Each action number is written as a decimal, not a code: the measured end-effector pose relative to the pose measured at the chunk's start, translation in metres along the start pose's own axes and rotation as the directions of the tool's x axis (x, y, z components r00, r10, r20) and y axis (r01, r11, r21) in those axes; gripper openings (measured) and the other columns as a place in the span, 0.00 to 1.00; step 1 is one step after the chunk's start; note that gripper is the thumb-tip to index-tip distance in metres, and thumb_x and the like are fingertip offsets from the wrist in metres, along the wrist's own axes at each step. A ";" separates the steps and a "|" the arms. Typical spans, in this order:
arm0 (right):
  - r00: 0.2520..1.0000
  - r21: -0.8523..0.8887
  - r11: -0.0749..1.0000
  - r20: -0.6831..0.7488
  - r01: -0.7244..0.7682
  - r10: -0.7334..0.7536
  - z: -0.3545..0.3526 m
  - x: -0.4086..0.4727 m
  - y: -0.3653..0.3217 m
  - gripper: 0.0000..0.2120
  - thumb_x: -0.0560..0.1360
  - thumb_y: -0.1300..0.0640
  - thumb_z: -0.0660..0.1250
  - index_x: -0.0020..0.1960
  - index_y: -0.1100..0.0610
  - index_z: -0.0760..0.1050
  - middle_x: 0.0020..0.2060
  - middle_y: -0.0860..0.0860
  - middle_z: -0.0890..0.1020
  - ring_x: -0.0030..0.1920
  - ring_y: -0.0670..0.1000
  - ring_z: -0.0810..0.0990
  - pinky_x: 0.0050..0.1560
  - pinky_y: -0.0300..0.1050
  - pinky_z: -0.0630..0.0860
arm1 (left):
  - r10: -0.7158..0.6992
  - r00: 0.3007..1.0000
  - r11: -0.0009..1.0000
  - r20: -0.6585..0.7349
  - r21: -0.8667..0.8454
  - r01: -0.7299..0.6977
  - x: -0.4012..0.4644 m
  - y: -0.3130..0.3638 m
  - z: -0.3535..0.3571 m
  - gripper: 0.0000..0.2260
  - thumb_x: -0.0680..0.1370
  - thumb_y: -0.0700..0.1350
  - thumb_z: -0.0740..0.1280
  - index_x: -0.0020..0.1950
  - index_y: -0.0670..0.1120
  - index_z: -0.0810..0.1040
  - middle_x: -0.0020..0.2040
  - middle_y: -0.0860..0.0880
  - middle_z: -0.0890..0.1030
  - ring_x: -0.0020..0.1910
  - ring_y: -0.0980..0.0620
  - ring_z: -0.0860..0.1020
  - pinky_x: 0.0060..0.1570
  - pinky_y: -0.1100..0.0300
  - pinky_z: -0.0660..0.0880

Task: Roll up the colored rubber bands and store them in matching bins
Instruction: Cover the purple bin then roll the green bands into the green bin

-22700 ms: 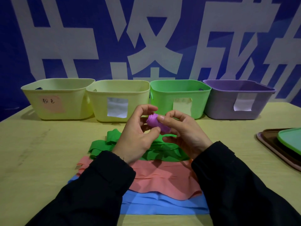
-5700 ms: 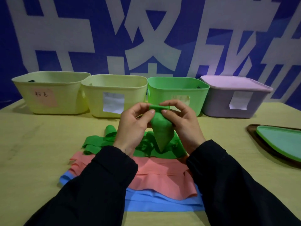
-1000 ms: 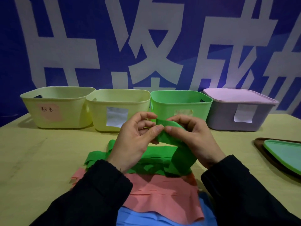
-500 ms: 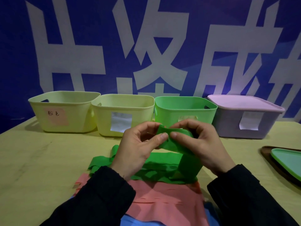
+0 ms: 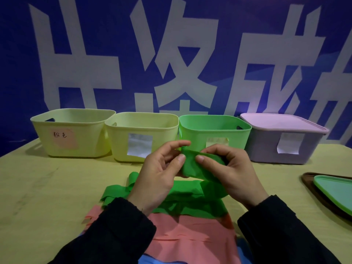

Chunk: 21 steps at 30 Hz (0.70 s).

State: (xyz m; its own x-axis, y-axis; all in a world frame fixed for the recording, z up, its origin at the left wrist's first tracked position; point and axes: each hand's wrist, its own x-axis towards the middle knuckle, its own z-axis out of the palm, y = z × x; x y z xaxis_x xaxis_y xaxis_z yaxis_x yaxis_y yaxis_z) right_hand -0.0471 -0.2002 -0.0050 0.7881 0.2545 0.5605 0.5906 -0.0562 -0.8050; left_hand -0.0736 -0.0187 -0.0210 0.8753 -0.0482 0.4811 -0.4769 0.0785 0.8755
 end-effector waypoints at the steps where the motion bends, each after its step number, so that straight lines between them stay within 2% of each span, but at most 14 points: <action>1: 1.000 -0.019 1.000 0.008 0.007 -0.007 0.001 0.000 0.000 0.03 0.71 0.55 0.74 0.41 0.54 0.83 0.33 0.47 0.83 0.34 0.43 0.79 0.35 0.38 0.75 | 0.004 1.000 1.000 0.004 0.010 -0.004 0.000 0.000 0.001 0.11 0.81 0.41 0.66 0.61 0.51 0.81 0.51 0.41 0.84 0.48 0.46 0.82 0.45 0.56 0.79; 4: 0.999 -0.064 0.998 0.017 0.029 -0.028 0.001 -0.001 0.002 0.04 0.74 0.59 0.74 0.41 0.53 0.82 0.33 0.43 0.83 0.33 0.41 0.79 0.35 0.35 0.73 | 0.006 1.000 0.997 -0.021 0.071 -0.005 0.000 0.003 0.001 0.12 0.76 0.46 0.75 0.58 0.49 0.81 0.48 0.40 0.81 0.41 0.54 0.78 0.39 0.60 0.76; 7: 1.000 -0.066 0.997 0.003 0.026 -0.026 -0.001 0.000 0.001 0.02 0.73 0.58 0.74 0.41 0.54 0.83 0.33 0.46 0.82 0.33 0.42 0.78 0.34 0.38 0.74 | -0.011 0.998 0.996 -0.054 0.089 0.016 0.002 0.004 -0.004 0.15 0.70 0.48 0.75 0.56 0.50 0.82 0.49 0.41 0.81 0.37 0.54 0.77 0.35 0.61 0.75; 11: 0.999 -0.106 0.994 -0.029 0.023 -0.026 -0.003 0.001 0.001 0.08 0.71 0.52 0.75 0.41 0.57 0.84 0.35 0.56 0.84 0.35 0.47 0.79 0.35 0.46 0.75 | 0.010 0.996 0.991 -0.090 0.130 0.002 0.003 0.004 -0.006 0.15 0.70 0.49 0.75 0.56 0.48 0.82 0.46 0.45 0.80 0.33 0.54 0.76 0.31 0.61 0.75; 16: 0.999 -0.124 0.992 -0.052 0.005 -0.012 -0.008 0.004 0.002 0.11 0.70 0.50 0.76 0.41 0.58 0.84 0.36 0.57 0.84 0.36 0.49 0.80 0.36 0.50 0.77 | -0.001 0.997 0.997 -0.080 0.080 0.007 0.004 0.002 -0.006 0.14 0.70 0.48 0.75 0.54 0.48 0.82 0.43 0.52 0.78 0.31 0.53 0.71 0.27 0.61 0.69; 21: 0.999 -0.066 0.998 -0.030 -0.017 0.015 -0.006 0.003 0.002 0.09 0.71 0.53 0.75 0.41 0.59 0.83 0.36 0.58 0.83 0.35 0.48 0.80 0.36 0.46 0.76 | 0.015 0.998 0.997 -0.069 0.079 -0.009 0.003 0.004 -0.005 0.14 0.72 0.47 0.74 0.57 0.50 0.84 0.41 0.51 0.77 0.32 0.52 0.72 0.30 0.60 0.73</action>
State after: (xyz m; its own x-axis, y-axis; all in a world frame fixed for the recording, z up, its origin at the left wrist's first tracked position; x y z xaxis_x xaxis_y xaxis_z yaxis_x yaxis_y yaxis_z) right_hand -0.0429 -0.2056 -0.0037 0.8019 0.2244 0.5537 0.5871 -0.1244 -0.7999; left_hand -0.0727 -0.0136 -0.0168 0.8716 0.0217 0.4898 -0.4899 0.0001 0.8718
